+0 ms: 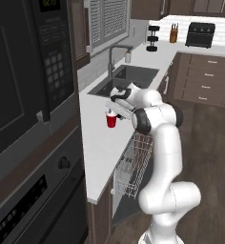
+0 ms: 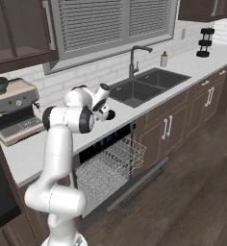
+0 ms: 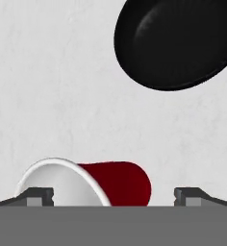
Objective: Pick up the cup and bowl from the counter, place them in the dishwasher, and close the dishwasher door.
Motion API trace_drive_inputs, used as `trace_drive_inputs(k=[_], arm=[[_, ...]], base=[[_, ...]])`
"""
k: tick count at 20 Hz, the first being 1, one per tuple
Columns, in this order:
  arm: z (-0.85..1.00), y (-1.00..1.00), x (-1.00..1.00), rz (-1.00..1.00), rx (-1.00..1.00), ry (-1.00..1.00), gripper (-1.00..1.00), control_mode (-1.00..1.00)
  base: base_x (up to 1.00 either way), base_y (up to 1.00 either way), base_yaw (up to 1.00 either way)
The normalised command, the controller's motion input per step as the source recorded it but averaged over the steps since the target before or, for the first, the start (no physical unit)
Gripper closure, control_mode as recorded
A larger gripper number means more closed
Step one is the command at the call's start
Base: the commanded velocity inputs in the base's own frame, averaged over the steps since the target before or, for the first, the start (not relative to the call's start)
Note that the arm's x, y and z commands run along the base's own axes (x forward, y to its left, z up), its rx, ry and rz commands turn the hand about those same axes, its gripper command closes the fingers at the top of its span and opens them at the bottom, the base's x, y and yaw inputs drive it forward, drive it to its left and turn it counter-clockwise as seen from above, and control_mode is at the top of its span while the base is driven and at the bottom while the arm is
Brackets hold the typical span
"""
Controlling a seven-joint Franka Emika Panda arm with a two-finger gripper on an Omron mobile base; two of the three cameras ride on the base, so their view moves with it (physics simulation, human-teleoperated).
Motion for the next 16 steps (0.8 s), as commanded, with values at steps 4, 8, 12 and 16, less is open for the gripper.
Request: trace_drive_inputs(k=[4,8,12,16], arm=[[-0.13,0.02,0.01,0.00,0.02,0.00,-1.00,-1.00],[-0.24,0.17,-0.10,0.00,0.00,0.00,1.00,-1.00],[-0.23,0.09,-0.15,0.00,0.00,0.00,1.00,-1.00],[-0.01,0.00,-0.38,0.00,0.03,0.00,1.00,-1.00]], base=[[0.00,0.00,0.00],[0.00,0.00,0.00],[0.00,0.00,0.00],[0.00,0.00,0.00]])
